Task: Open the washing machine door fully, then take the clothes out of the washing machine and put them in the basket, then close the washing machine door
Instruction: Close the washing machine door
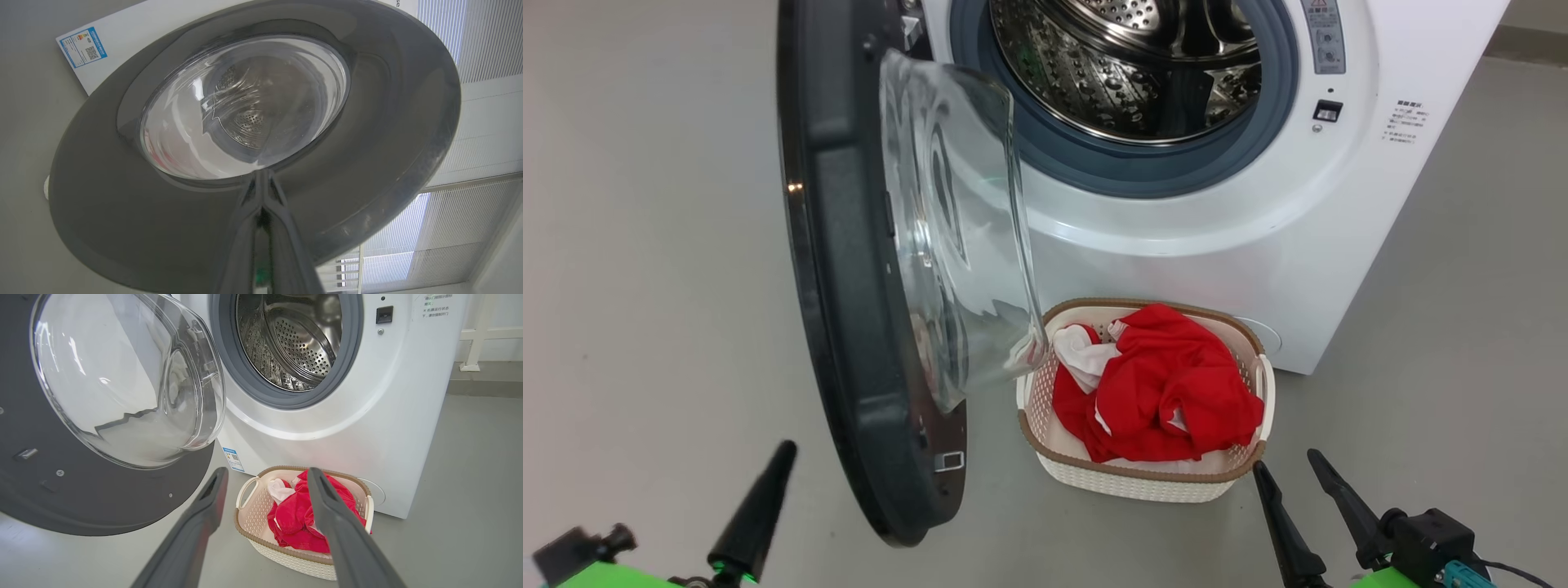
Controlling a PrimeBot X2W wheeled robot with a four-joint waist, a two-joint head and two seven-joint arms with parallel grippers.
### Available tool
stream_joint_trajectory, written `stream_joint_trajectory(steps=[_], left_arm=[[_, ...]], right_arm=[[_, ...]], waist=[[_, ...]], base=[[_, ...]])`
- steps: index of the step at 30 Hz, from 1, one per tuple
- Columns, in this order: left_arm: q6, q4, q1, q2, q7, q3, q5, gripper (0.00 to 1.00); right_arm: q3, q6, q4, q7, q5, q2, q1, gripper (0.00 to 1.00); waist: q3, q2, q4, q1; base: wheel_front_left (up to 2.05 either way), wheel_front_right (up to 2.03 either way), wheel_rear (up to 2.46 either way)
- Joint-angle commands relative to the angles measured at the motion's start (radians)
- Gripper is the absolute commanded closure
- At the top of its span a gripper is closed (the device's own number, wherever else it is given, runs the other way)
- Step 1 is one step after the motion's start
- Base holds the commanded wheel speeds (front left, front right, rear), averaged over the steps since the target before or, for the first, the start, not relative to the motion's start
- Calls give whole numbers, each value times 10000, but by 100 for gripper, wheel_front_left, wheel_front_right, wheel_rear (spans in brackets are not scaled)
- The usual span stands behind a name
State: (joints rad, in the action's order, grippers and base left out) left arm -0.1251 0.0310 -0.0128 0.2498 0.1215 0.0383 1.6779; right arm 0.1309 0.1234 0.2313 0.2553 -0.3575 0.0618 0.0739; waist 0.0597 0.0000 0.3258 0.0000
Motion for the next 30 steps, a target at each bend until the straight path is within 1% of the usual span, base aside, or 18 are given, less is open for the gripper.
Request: stream_joint_trajectory(steps=[1, 6, 13, 14, 20, 24, 30], left_arm=[[-56, -323, 399, 347, 564, -359, 208, 100], [-56, -487, 449, 235, 2193, -611, 541, 100], [-56, -642, 486, -264, 3383, -960, 198, 100], [-56, -642, 486, -264, 3383, -960, 198, 100], [-56, -827, 637, -676, 3795, -1000, -426, 100], [-56, -968, 838, -927, 3746, -740, -967, 100], [-56, -1011, 1307, -1212, 3439, -204, -1439, 100]], right_arm=[[193, 73, -226, 65, 85, 68, -473, 0], [191, 73, -245, 65, 93, 79, -554, 0], [185, 73, -260, 65, 106, 98, -643, 0], [185, 73, -260, 65, 106, 98, -643, 0], [154, 73, -288, 65, 115, 106, -751, 0], [115, 73, -307, 65, 115, 107, -806, 0], [85, 73, -332, 65, 99, 82, -917, 0]], waist=[[64, 0, -61, 0], [166, 0, -186, 0], [252, 0, -461, 0], [252, 0, -461, 0], [382, 0, -809, 0], [474, 0, -1067, 0], [635, 0, -1568, 0]], base=[[0, 0, 0], [0, 0, 0], [0, 0, 0], [0, 0, 0], [0, 0, 0], [0, 0, 0], [0, 0, 0]])
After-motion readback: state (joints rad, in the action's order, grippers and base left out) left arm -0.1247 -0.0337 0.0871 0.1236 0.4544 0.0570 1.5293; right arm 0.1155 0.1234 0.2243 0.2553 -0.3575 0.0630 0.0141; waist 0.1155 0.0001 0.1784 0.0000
